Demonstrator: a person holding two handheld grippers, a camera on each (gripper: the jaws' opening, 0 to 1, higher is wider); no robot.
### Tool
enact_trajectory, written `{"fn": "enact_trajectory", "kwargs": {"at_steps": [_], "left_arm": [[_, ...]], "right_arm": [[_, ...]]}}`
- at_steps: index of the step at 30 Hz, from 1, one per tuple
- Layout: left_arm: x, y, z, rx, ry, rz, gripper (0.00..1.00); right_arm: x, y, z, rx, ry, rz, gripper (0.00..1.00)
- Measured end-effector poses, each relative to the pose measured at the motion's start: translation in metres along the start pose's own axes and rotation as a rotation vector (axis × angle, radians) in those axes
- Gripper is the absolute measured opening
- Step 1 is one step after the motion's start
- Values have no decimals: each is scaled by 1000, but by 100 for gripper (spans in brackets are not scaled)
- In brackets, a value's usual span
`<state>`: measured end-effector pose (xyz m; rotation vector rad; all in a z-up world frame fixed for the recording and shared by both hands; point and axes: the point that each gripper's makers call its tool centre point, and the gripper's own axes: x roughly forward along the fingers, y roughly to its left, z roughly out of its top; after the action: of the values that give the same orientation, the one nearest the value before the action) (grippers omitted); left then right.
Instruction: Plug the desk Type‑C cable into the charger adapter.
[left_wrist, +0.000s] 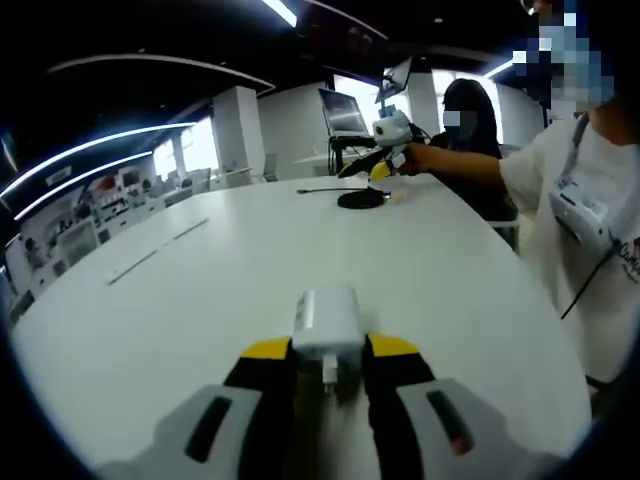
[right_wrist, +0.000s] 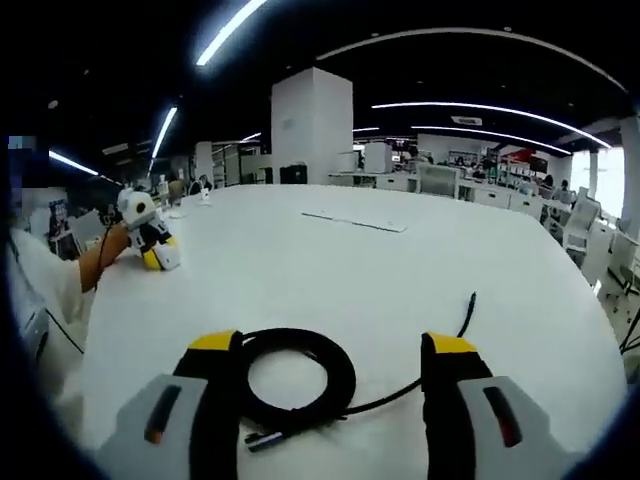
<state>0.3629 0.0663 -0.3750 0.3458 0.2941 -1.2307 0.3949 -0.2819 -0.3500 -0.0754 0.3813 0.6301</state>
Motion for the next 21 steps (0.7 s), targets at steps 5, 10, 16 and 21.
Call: {"fn": "enact_trajectory", "kwargs": {"at_steps": [5,10,16,21], "left_arm": [[0,0,0,0,0,0,26],[0,0,0,1,0,1,26],[0,-1,0,1,0,2,26],[-1,0,0,2,0,0,26]], "right_arm": [[1,-7,-5,-10,23,-44,79],[4,-11,-13,4,48,-64,80],[7,-11,-23,20,85,-78,75],[8,-13,-26,30,96,-71,69]]}}
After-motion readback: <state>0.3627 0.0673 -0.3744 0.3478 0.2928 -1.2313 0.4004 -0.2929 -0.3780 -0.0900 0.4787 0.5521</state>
